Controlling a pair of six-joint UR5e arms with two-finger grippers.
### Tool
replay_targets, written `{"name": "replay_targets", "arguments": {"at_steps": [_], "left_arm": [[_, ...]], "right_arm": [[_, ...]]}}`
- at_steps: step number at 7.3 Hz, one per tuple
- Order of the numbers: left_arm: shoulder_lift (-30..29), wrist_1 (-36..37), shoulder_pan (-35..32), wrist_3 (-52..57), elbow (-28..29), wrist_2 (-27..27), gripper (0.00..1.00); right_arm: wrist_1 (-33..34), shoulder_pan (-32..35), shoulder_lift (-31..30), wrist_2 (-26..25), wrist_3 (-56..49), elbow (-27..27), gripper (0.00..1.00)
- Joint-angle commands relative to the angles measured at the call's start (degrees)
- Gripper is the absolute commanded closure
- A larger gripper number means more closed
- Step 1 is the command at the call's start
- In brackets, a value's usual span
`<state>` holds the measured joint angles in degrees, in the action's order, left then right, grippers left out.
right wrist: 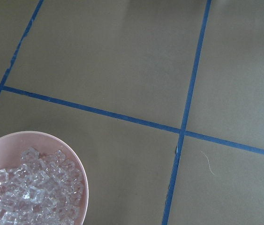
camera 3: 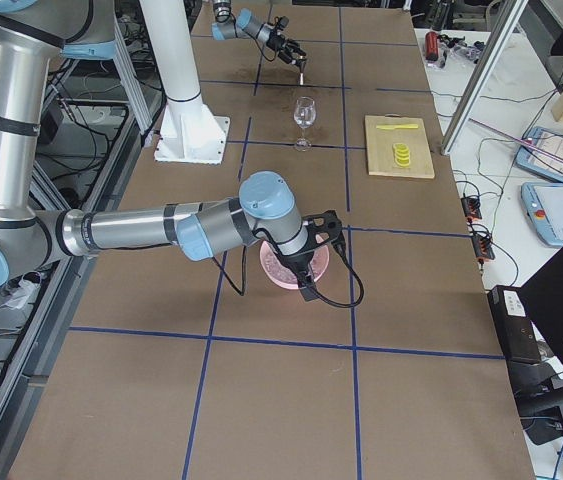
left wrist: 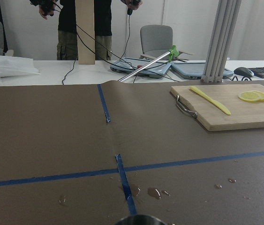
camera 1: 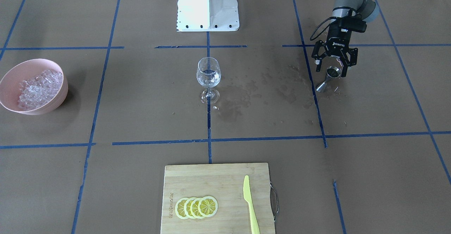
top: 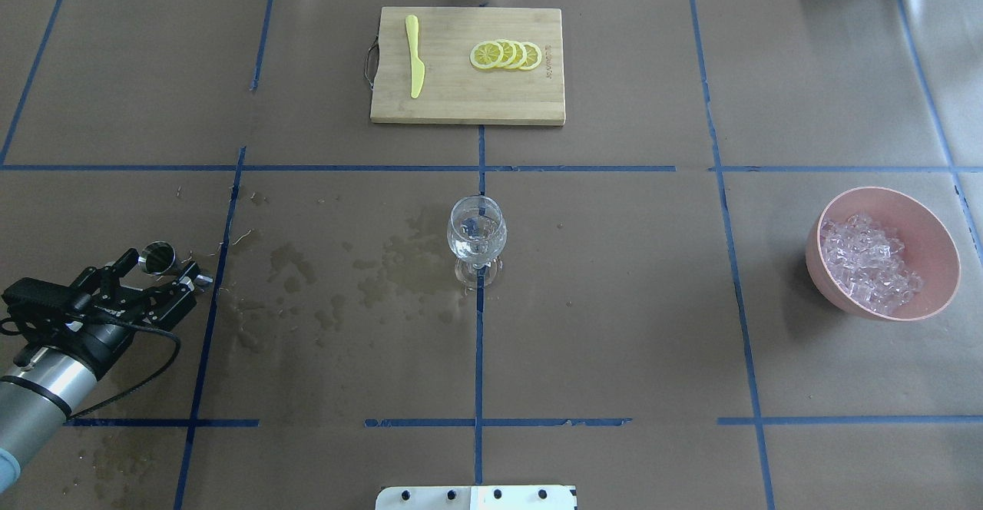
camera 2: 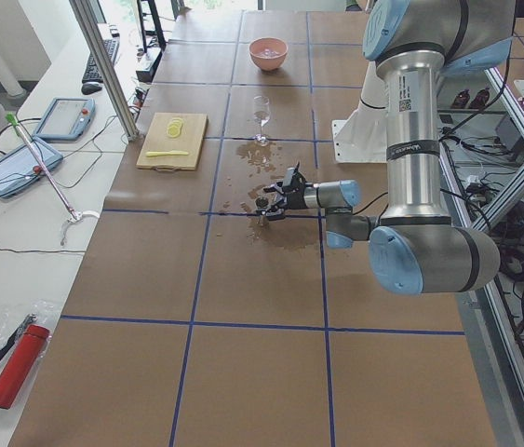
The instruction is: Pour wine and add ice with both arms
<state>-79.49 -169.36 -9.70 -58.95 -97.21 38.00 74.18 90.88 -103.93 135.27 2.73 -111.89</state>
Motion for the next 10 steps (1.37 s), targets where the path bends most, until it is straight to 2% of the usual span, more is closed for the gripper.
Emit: {"name": "replay_targets", "arguments": {"at_steps": [1,4,5,8,10], "left_arm": [[-2.5,-0.09,0.65,-1.25,4.03,-1.61,0.0],[-3.04,-0.09,1.0,-2.48,5.63,-2.13,0.02],[-3.12,-0.09,1.0,-2.57,5.72,-2.4,0.07],[-3.48,-0.18,1.0,-2.48,6.86,-2.4,0.39],[-3.83,-0.18,1.0,-2.48,7.12,-2.4,0.44]], "right_arm": [[0.0,0.0,-0.13,0.0,0.0,0.0,0.0],[0.0,0.0,-0.13,0.0,0.0,0.0,0.0],[0.0,0.0,-0.13,0.08,0.0,0.09,0.0],[-0.09,0.0,-0.13,0.0,-0.18,0.44,0.0],[-0.09,0.0,-0.05,0.0,-0.18,0.44,0.0]]}}
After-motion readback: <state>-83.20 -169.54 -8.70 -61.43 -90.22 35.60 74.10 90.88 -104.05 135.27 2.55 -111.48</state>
